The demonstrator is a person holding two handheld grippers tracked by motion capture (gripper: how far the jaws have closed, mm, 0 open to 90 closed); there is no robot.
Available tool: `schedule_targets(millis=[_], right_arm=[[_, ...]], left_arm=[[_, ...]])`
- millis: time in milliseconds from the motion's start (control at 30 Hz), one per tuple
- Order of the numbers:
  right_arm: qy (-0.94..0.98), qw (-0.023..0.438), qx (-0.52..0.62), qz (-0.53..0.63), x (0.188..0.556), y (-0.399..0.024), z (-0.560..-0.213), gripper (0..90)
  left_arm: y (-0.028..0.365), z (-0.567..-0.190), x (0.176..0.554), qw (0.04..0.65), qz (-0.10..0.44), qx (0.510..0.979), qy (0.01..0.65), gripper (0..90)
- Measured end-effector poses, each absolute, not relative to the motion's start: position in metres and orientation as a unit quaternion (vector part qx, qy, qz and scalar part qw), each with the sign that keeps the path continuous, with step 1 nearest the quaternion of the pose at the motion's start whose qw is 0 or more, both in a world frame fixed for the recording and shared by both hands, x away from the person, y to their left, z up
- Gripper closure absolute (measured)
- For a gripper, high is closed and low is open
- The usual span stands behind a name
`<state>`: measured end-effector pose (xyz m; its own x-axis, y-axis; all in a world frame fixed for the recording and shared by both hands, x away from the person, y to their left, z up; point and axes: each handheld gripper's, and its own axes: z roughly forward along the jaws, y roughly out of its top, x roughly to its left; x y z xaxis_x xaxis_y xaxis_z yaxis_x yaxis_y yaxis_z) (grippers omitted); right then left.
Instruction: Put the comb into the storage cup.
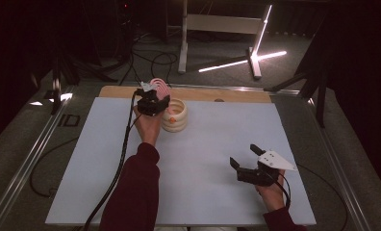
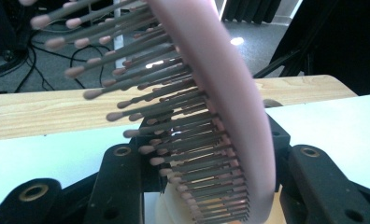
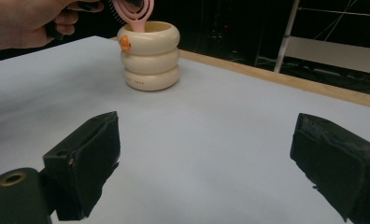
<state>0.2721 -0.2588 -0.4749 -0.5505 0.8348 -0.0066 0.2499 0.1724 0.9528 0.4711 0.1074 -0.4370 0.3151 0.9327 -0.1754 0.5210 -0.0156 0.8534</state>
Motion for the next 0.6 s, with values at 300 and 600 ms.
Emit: schedule_targets(millis=[300, 600], right_arm=[[0.711, 0.282, 0.381, 0.519, 0.2721, -0.259, -0.4749, 8.7], [0.712, 0.283, 0.381, 0.518, 0.2719, -0.2586, -0.475, 8.7]], left_arm=[[0.1134, -0.4412, 0.471, 0.439, 0.231, 0.675, 0.547, 51.9], [0.1161, -0.4428, 0.4698, 0.44, 0.225, 0.674, 0.549, 46.2]])
